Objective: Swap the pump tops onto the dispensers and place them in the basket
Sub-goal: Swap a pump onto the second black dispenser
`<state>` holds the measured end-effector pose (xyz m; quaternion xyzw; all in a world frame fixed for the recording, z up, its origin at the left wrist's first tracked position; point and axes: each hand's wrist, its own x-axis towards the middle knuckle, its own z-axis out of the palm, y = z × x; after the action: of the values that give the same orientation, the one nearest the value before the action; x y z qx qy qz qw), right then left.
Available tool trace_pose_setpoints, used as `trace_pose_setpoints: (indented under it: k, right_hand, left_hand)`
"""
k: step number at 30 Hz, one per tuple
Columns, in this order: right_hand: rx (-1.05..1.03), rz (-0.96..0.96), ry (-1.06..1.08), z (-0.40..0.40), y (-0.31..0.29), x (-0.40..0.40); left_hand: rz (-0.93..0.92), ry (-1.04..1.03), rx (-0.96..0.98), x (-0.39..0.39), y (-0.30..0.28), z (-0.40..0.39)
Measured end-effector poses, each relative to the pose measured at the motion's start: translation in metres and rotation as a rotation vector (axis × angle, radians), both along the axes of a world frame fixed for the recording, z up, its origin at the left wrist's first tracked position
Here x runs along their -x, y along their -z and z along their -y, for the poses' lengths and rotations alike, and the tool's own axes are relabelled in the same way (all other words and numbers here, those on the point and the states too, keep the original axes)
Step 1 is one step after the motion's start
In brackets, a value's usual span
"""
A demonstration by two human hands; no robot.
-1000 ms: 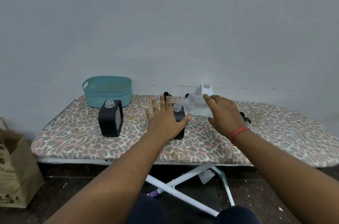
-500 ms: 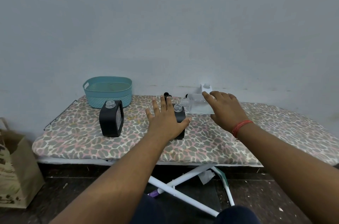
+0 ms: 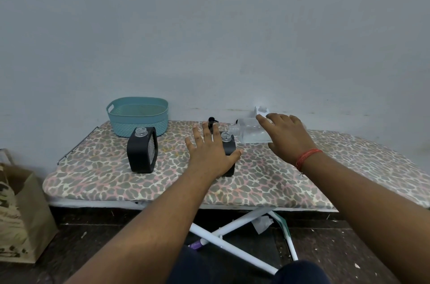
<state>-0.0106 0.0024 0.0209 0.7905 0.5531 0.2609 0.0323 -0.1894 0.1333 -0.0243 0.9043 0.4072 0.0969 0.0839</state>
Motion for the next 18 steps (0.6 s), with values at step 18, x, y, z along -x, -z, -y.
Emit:
trace_pose_setpoints:
  k: [18]
  right_hand:
    - [0.043,0.049,-0.002,-0.0012,-0.0101,0.0012]
  left_hand:
    - [0.007,0.0,0.009,-0.0001,-0.0011,0.001]
